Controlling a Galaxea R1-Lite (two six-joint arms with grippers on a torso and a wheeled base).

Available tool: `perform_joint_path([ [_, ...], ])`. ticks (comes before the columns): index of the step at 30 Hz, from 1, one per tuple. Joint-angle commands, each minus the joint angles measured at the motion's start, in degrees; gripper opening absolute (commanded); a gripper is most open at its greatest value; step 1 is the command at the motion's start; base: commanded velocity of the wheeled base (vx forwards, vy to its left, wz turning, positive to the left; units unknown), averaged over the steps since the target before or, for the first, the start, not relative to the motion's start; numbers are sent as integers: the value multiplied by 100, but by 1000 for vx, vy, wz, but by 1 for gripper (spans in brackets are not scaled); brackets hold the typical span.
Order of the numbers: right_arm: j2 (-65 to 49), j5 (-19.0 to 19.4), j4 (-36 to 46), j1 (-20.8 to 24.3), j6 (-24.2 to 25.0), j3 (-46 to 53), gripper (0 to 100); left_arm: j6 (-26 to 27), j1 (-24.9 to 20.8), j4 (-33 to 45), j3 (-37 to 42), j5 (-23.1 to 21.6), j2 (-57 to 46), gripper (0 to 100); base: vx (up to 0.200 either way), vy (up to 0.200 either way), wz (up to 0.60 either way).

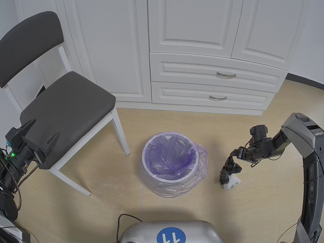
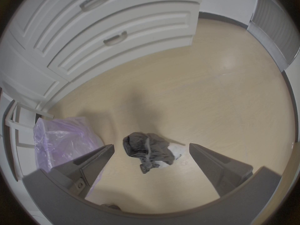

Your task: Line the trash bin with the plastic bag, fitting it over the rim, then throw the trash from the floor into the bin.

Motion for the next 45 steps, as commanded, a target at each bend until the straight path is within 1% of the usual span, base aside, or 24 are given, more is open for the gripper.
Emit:
perform_joint_path([
  [1,695,336,505,252,-10,-925,100,32,31,-1,-43,2,242,100,0,0,0],
  [6,836,485,971,235,-72,-1391,100,49,49,-1,-34,2,338,100,0,0,0],
  [7,1064,450,1041,217,-98,-1672,100,58,49,-1,-34,2,374,100,0,0,0],
  [9,1311,362,1102,182,-133,-1936,100,58,49,-1,-34,2,391,100,0,0,0],
  [11,1390,230,1190,147,-327,-2041,100,58,49,-1,-34,2,435,100,0,0,0],
  [16,1416,213,1313,129,-414,-2129,100,67,49,-1,-34,2,461,100,0,0,0],
  [17,1513,204,1595,129,-441,-2367,100,67,49,-1,-43,2,488,100,0,0,0],
  [21,1636,177,2113,129,-529,-2718,100,67,40,-1,-43,2,488,100,0,0,0],
  [25,1653,169,2377,129,-617,-2850,100,67,40,-1,-34,2,497,100,0,0,0],
  [30,1662,169,2421,129,-652,-2885,100,67,31,-1,-25,2,505,100,0,0,0],
  [36,1794,177,3036,138,-1082,-3290,100,76,22,-1,-16,2,549,100,0,0,0],
  [38,1829,177,3194,147,-1144,-3404,100,76,14,-1,-7,2,549,100,0,0,0],
  [45,1847,177,3229,156,-1170,-3421,100,216,14,-1,1,2,646,100,0,0,0],
])
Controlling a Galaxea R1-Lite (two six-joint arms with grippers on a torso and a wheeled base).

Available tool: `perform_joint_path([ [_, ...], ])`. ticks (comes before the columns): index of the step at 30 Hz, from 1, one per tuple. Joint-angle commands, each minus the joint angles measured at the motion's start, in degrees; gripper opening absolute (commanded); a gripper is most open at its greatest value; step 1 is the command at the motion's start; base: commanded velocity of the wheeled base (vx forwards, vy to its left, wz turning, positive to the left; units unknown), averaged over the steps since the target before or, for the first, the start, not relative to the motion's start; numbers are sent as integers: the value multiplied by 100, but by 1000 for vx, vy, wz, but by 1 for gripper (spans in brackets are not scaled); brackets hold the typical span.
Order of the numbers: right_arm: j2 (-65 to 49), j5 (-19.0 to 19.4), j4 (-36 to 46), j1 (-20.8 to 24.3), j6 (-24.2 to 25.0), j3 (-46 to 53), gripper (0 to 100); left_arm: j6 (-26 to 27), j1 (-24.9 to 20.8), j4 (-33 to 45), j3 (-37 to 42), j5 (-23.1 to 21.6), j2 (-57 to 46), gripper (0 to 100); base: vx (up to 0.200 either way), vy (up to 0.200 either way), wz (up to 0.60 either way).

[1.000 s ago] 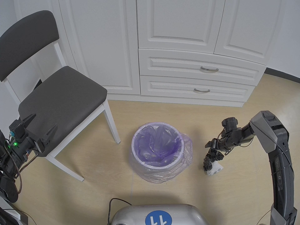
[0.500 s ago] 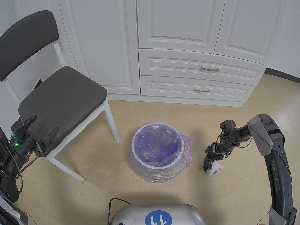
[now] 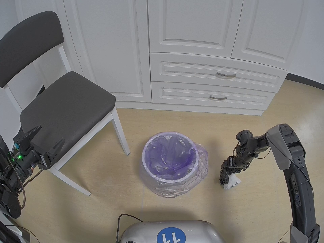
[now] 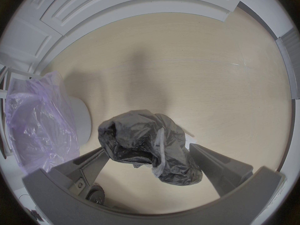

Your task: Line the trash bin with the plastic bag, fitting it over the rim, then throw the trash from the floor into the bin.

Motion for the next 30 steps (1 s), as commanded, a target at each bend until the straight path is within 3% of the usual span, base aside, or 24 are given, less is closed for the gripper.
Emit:
perform_joint_path([
  [1,36,2,-1,3,-1,-25,100,38,0,-4,21,-1,91,100,0,0,0],
  [4,28,2,-1,-6,-1,-25,100,47,9,-4,21,-1,91,100,0,0,0],
  [5,28,2,-1,3,-1,-25,0,47,18,-4,12,-1,91,100,0,0,0],
  [14,19,-60,-54,3,17,19,0,47,27,-4,30,-1,82,100,0,0,0],
  [20,107,-719,-361,56,131,19,0,38,35,-4,3,-1,3,100,0,0,0],
  [25,133,-1097,-739,197,799,124,0,38,35,-13,3,-1,-15,100,0,0,0],
  [30,124,-1721,-1012,311,1432,212,0,30,35,-13,-23,-1,-68,100,0,0,0],
])
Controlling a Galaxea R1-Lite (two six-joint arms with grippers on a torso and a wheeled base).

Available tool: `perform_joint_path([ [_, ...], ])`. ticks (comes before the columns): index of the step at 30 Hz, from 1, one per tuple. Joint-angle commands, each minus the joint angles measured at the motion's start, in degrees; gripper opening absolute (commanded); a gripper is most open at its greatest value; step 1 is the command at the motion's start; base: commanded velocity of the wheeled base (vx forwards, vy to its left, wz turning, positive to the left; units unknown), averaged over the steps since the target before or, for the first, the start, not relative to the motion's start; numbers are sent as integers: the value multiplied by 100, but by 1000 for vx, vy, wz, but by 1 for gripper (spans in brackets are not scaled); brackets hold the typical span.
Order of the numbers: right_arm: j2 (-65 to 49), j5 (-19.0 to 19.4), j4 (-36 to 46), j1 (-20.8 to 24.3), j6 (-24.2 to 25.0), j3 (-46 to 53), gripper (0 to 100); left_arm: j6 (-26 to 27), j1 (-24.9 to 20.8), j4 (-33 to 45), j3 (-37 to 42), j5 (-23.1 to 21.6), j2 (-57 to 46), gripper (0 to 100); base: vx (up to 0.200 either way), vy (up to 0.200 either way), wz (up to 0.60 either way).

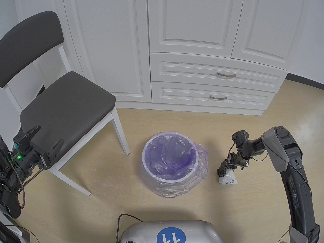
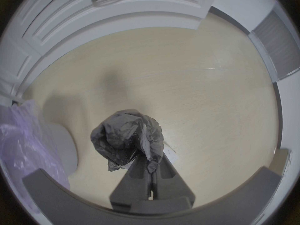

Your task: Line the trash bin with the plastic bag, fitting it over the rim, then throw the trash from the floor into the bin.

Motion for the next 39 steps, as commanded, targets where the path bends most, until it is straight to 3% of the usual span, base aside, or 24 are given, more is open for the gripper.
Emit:
perform_joint_path([
  [1,5,-292,-141,112,336,117,0,-16,5,-4,-24,-1,-90,100,0,0,0],
  [8,-57,-257,-1125,103,907,548,0,-42,5,5,-51,-1,-266,100,0,0,0],
  [9,-57,-257,-1688,103,986,741,0,-51,5,5,-68,-1,-345,100,0,0,0],
  [13,-66,-424,-2646,121,977,996,0,-51,-4,5,-59,-1,-468,100,0,0,0],
  [15,-154,-520,-4043,121,916,1295,0,-60,5,5,-77,-1,-582,100,0,0,0],
  [17,-294,-213,-5783,112,643,1910,0,-68,58,5,-103,8,-767,100,0,0,0],
  [19,-496,482,-7286,68,-51,2850,0,-77,145,5,-112,-1,-978,100,0,0,0],
  [22,-945,1361,-8816,24,-851,4169,0,-77,189,5,-165,-1,-1233,100,0,0,0],
  [24,-1375,1633,-9334,24,-1088,4740,0,-86,189,5,-191,-1,-1382,100,0,0,0],
  [31,-3116,1765,-9457,165,-1493,6041,0,-86,181,5,-297,-1,-1901,100,0,0,0],
  [39,-4645,1712,-9457,692,-1994,7087,0,-306,154,14,-666,17,-2692,100,0,0,0],
])
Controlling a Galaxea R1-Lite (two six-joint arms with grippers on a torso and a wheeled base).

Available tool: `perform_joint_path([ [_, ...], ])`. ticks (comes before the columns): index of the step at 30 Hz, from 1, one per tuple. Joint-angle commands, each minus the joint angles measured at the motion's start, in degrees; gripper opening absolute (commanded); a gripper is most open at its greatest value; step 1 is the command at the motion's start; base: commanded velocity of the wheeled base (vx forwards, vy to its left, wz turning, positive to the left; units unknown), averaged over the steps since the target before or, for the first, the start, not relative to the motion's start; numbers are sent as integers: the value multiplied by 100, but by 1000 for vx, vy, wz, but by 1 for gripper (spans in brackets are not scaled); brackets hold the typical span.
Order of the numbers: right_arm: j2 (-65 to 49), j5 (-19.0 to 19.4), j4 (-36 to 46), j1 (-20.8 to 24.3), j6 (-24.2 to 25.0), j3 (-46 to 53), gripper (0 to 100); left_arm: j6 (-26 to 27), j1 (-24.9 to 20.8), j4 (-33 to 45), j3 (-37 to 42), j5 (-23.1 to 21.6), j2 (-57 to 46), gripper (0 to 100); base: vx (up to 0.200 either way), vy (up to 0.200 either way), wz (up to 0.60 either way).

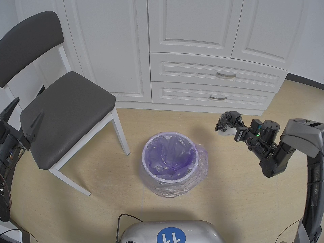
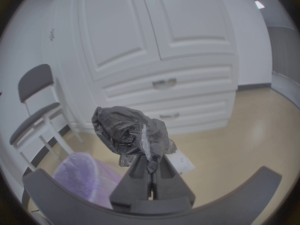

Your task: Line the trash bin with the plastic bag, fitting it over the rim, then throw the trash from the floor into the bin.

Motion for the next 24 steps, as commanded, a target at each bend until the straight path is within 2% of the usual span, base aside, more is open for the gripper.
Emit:
perform_joint_path([
  [1,-2348,278,-581,640,-759,1614,0,-221,40,10,-455,17,-1314,100,0,0,0],
  [2,-2348,278,-581,640,-759,1614,0,-221,40,10,-455,17,-1314,100,0,0,0],
  [5,-2743,173,-581,1273,-864,2018,0,-318,49,72,-569,17,-1648,100,0,0,0],
  [6,-2770,146,-581,1326,-873,2036,0,-318,49,80,-569,17,-1656,100,0,0,0],
  [9,-2858,-188,-581,1941,-899,2194,0,-318,49,291,-596,17,-1762,100,0,0,0],
  [14,-2550,-776,-581,2723,-829,2168,0,-326,49,687,-587,17,-1753,100,0,0,0],
  [22,-1653,-1233,-581,3277,-785,1966,0,-318,49,801,-587,8,-1841,100,0,0,0],
  [24,-1223,-1541,-581,3426,-671,1763,0,-318,49,801,-578,-1,-1885,100,0,0,0],
])
